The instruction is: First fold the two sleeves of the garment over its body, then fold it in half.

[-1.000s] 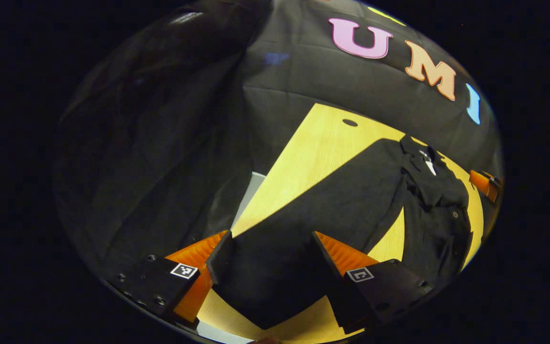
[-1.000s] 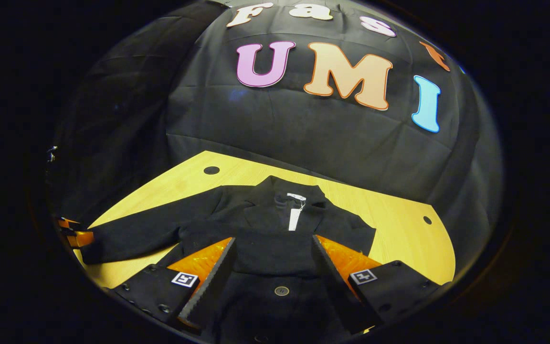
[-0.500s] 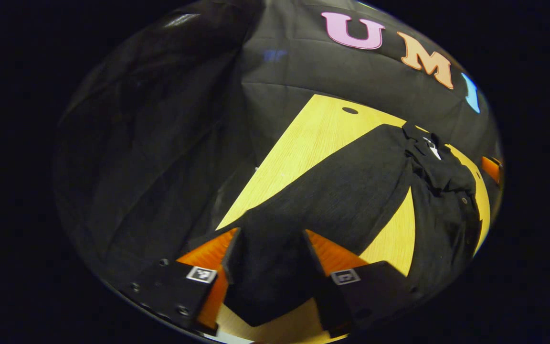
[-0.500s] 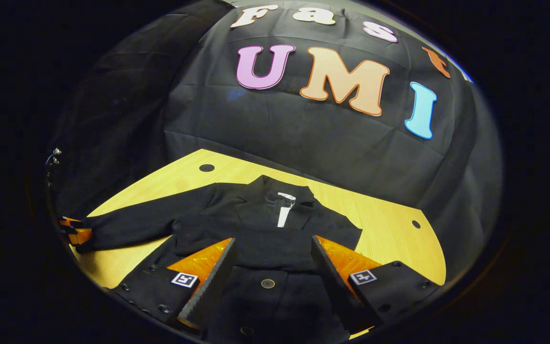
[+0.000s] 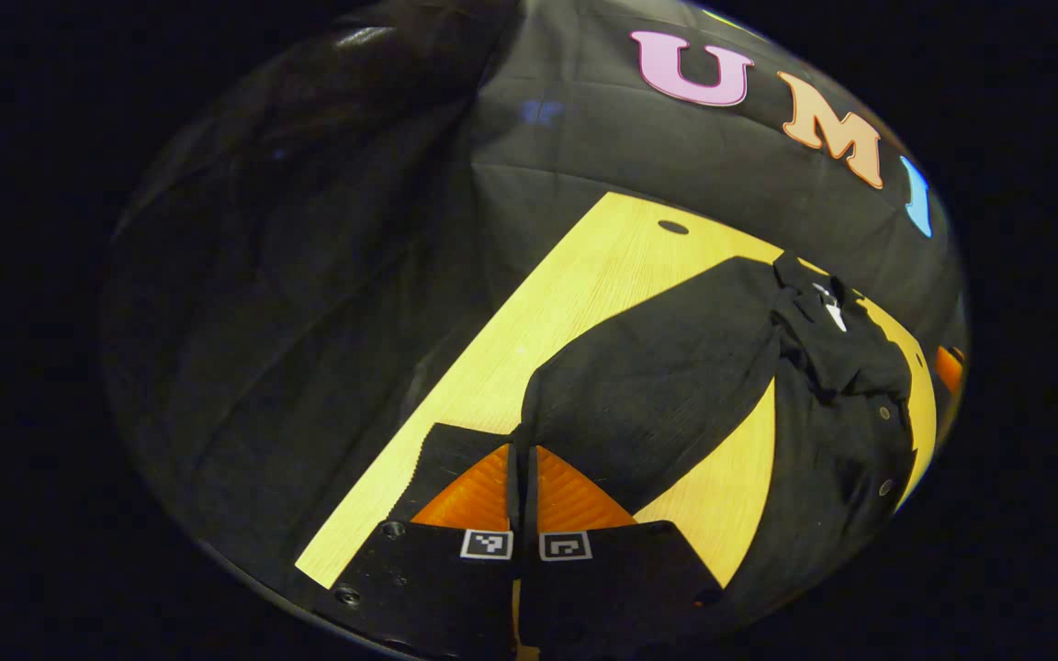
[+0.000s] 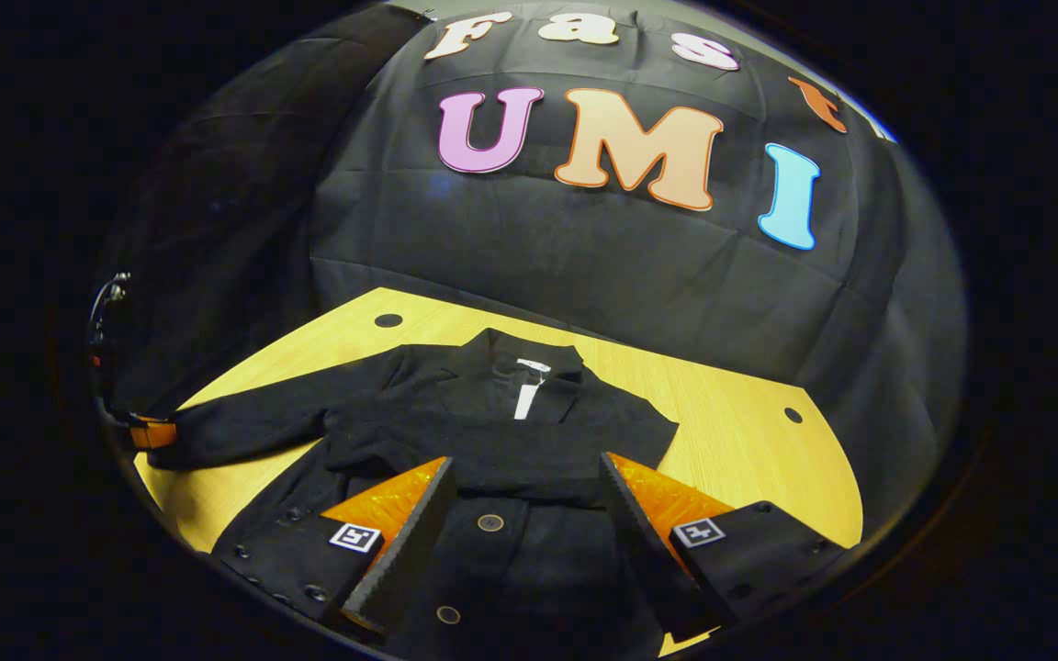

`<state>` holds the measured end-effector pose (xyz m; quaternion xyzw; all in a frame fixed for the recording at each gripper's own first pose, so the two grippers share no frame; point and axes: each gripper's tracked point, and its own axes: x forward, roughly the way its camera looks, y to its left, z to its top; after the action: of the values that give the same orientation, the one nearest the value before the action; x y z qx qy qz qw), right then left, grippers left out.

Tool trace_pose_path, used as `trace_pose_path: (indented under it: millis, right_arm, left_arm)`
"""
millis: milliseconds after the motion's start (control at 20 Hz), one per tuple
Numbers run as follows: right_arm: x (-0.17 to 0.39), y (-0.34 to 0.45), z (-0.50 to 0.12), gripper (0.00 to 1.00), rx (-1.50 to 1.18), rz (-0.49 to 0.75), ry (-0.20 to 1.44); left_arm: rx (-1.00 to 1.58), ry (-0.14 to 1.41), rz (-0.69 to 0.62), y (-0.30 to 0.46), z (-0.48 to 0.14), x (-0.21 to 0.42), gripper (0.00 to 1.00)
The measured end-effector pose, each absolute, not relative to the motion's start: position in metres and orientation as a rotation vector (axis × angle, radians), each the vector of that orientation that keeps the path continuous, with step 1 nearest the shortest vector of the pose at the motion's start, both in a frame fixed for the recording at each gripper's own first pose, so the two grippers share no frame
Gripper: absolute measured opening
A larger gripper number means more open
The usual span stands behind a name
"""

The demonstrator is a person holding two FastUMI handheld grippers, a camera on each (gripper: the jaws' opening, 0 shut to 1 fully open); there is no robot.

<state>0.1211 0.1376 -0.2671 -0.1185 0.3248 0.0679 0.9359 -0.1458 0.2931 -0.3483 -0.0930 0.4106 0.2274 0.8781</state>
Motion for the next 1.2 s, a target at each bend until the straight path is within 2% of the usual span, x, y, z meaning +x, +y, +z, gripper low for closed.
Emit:
trace_pose_path:
  millis: [250, 750, 1200]
  right_arm:
    - [0.118, 0.112, -0.262, 0.99, -0.208, 0.131, 0.656]
    - [0.095, 0.053, -0.257, 0.99, -0.151, 0.086, 0.651]
    - [0.073, -0.015, -0.259, 0.99, -0.080, 0.011, 0.662]
  left_arm:
    - [-0.057, 0.767, 0.418, 0.283, -0.305, -0.089, 0.00]
    - [-0.002, 0.610, 0.268, 0.213, -0.237, -0.004, 0.00]
    - [0.030, 0.570, 0.083, 0.114, -0.228, 0.058, 0.00]
